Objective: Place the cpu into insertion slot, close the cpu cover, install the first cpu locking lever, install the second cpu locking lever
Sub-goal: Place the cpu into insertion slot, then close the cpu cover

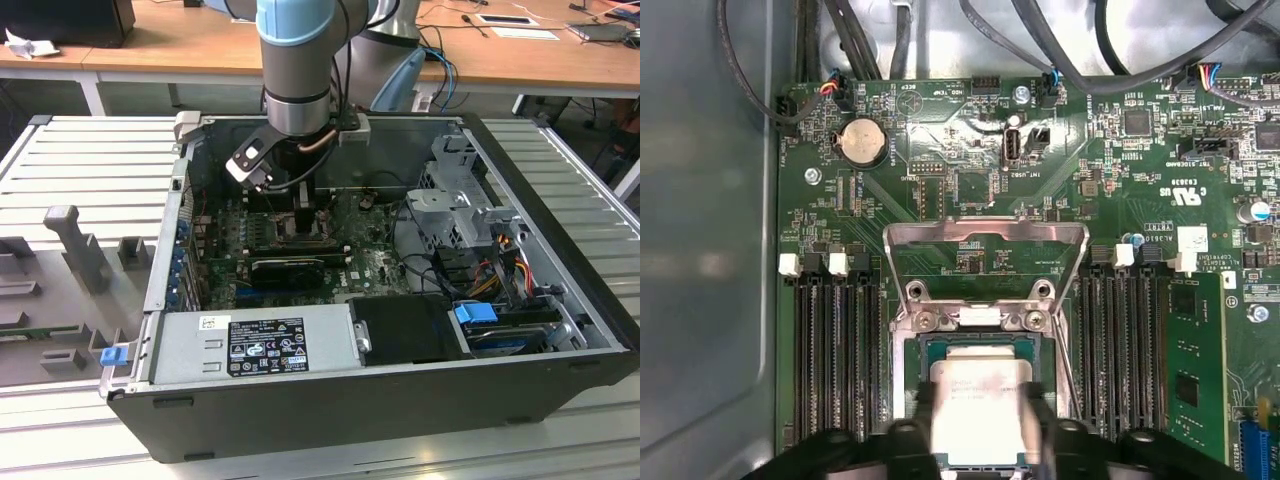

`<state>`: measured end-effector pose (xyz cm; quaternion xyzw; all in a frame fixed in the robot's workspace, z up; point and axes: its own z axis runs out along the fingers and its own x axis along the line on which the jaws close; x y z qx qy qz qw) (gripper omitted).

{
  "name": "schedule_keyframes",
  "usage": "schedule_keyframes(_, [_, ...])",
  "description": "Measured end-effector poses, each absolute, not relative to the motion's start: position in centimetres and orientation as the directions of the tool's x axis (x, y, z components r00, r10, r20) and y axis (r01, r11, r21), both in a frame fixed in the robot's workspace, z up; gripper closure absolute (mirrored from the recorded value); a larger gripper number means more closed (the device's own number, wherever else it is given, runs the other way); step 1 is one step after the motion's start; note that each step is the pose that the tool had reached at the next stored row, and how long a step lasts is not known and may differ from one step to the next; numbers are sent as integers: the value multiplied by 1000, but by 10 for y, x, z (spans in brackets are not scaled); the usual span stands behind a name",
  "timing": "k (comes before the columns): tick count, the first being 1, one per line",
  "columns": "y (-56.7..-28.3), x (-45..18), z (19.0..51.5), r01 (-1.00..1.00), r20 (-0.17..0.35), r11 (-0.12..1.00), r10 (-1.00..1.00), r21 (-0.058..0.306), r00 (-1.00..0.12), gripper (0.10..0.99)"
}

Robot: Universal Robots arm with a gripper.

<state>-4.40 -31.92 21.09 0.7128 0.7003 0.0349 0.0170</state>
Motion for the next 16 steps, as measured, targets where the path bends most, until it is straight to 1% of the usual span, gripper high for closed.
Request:
schedule_keyframes(1, [-319,-44,211,997,26,-19,1000,73,17,741])
schedule_keyframes(2, [-319,-44,212,997,26,-19,1000,73,17,741])
schedule_keyframes(6, [-319,-44,214,997,26,-19,1000,73,17,980])
schedule_keyframes(16, [-319,-44,219,997,25,-19,1000,72,17,980])
